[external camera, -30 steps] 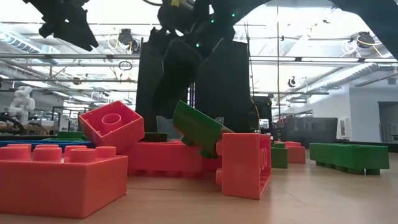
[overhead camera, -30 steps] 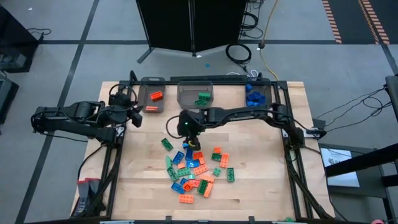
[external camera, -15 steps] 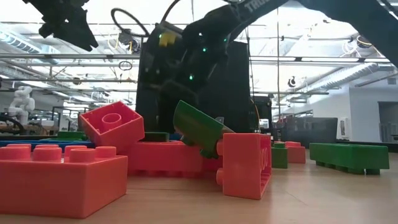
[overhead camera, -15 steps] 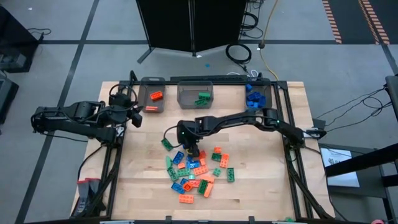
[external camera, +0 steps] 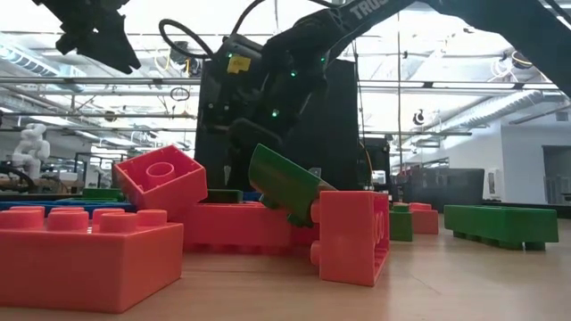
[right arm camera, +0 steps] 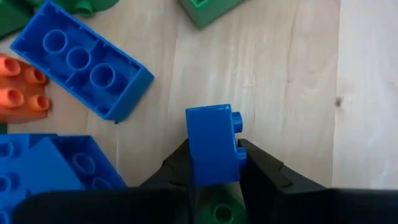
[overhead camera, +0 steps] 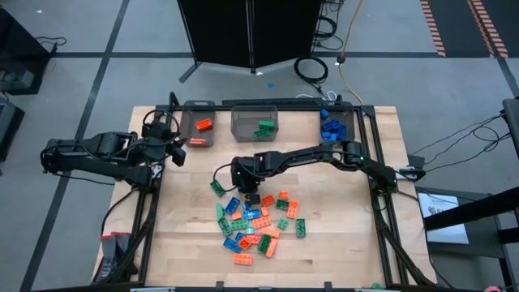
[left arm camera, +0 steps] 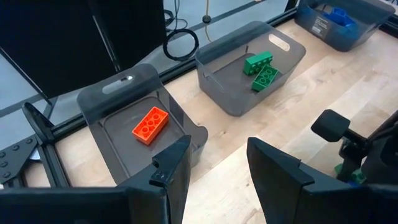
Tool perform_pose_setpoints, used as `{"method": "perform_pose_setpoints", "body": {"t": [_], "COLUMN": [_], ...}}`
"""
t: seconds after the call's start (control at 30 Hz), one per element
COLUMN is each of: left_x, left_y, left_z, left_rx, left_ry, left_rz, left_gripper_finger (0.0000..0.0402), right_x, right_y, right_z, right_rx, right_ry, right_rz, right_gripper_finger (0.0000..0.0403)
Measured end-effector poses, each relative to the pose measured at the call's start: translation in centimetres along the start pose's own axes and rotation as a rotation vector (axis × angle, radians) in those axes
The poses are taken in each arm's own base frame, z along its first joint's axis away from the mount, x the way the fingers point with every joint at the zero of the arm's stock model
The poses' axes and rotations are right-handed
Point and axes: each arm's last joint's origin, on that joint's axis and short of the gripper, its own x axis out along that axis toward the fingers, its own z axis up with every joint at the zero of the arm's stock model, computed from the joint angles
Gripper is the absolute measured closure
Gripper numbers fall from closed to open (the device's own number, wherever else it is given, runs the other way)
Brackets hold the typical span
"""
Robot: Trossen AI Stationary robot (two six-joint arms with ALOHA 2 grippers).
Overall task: Sort blocks
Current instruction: Put the blue game piece into the right black bin
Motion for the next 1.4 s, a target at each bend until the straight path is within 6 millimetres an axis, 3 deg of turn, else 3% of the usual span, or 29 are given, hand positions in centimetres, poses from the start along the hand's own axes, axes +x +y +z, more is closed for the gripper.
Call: {"method": "perform_pose_setpoints", "body": {"t": [0.13, 0.3, 0.43, 0.57, 0.83, 1.0, 1.07, 1.27, 1.4], "left_x": [0.0, 0.0, 0.0, 0.0, 0.0, 0.0, 0.0, 0.0, 0.0], "left_y": [0.0, 0.0, 0.1, 0.1, 0.0, 0.0, 0.0, 0.0, 0.0], "left_z": [0.0, 0.0, 0.0, 0.0, 0.0, 0.0, 0.0, 0.0, 0.0], "left_rx": [0.002, 0.003, 0.003, 0.001, -0.009, -0.01, -0.01, -0.009, -0.01], "left_ry": [0.0, -0.001, -0.004, -0.008, -0.011, -0.011, -0.011, -0.011, -0.011], "left_rz": [0.004, 0.006, 0.011, 0.016, 0.014, 0.014, 0.013, 0.013, 0.014], "left_gripper_finger": [0.0241, 0.0241, 0.0241, 0.0241, 0.0241, 0.0241, 0.0241, 0.0241, 0.0241], "right_x": [-2.0, -8.3, -14.4, -20.4, -29.3, -32.1, -32.4, -31.2, -28.6], "right_y": [0.1, -0.8, -1.8, -3.7, -8.0, -10.4, -11.0, -12.4, -13.6], "right_z": [0.7, 2.2, 2.3, 0.8, -4.8, -9.4, -11.5, -17.2, -20.6], "right_rx": [0.006, 0.016, 0.007, 0.06, 0.354, 0.55, 0.604, 0.762, 0.887], "right_ry": [-0.035, -0.14, -0.169, -0.148, -0.017, 0.027, 0.038, 0.019, 0.048], "right_rz": [-0.007, -0.046, -0.216, -0.327, -0.539, -0.629, -0.647, -0.715, -0.732], "right_gripper_finger": [0.033, 0.033, 0.033, 0.033, 0.033, 0.033, 0.033, 0.033, 0.033]}}
